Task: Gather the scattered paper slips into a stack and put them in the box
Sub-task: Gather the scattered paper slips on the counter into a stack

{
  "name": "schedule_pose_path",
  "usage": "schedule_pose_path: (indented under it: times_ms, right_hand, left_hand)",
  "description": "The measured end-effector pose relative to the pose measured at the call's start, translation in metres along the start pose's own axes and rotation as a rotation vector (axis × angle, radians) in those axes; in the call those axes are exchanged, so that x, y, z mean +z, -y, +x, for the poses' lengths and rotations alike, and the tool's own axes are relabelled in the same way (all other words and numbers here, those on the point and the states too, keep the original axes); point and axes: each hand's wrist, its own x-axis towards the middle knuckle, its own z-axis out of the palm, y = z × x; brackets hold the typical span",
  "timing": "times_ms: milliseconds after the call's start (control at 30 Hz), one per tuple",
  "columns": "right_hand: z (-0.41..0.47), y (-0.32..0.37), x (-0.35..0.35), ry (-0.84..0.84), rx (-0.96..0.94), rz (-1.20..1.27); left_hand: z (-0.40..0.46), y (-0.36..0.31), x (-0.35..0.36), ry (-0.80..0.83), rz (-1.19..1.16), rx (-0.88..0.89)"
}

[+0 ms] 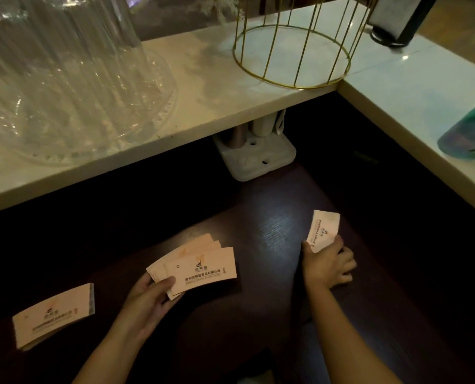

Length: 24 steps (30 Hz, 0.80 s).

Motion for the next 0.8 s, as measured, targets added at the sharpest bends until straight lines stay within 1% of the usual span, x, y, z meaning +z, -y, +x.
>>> schedule_pose_path:
  times_ms: [100, 167, 233, 300, 367, 467, 533, 600, 700, 733, 800]
  right_hand:
    - [0.001, 0.0, -0.005, 0.147, -0.153, 0.043]
    - [-0.002, 0.004, -0.008, 0.259, -0.204, 0.189]
    - [-0.011, 0.012, -0.01, 0.401, -0.184, 0.376]
    - [-0.026, 0.021, -0.012, 0.562, -0.096, 0.56]
    - [-0.042, 0.033, -0.017, 0.711, -0.041, 0.66]
    - [-0.065, 0.05, -0.025, 1.006, -0.132, 0.744]
    - [-0.082, 0.062, -0.029, 1.125, -0.216, 0.712]
    - [-0.104, 0.072, -0.029, 1.172, -0.324, 0.612]
    - [-0.139, 0.084, -0.021, 1.152, -0.562, 0.378]
    - [-0.151, 0.087, -0.018, 1.135, -0.612, 0.325]
    - [-0.174, 0.088, -0.01, 1.112, -0.641, 0.277]
  left_hand:
    - [0.0, 0.0, -0.004, -0.024, -0.02, 0.012]
    - [0.0, -0.001, -0.007, -0.029, -0.038, 0.02]
    - [-0.001, -0.004, -0.013, -0.037, -0.062, 0.033]
    - [-0.003, -0.006, -0.02, -0.046, -0.084, 0.051]
    - [-0.007, -0.009, -0.027, -0.055, -0.092, 0.078]
    - [-0.014, -0.014, -0.036, -0.074, -0.111, 0.126]
    - [-0.021, -0.018, -0.042, -0.079, -0.121, 0.158]
    - [-0.028, -0.02, -0.048, -0.071, -0.12, 0.189]
    - [-0.042, -0.021, -0.059, -0.065, -0.105, 0.228]
    - [-0.047, -0.02, -0.064, -0.068, -0.101, 0.24]
    - [-0.057, -0.018, -0.074, -0.089, -0.104, 0.26]
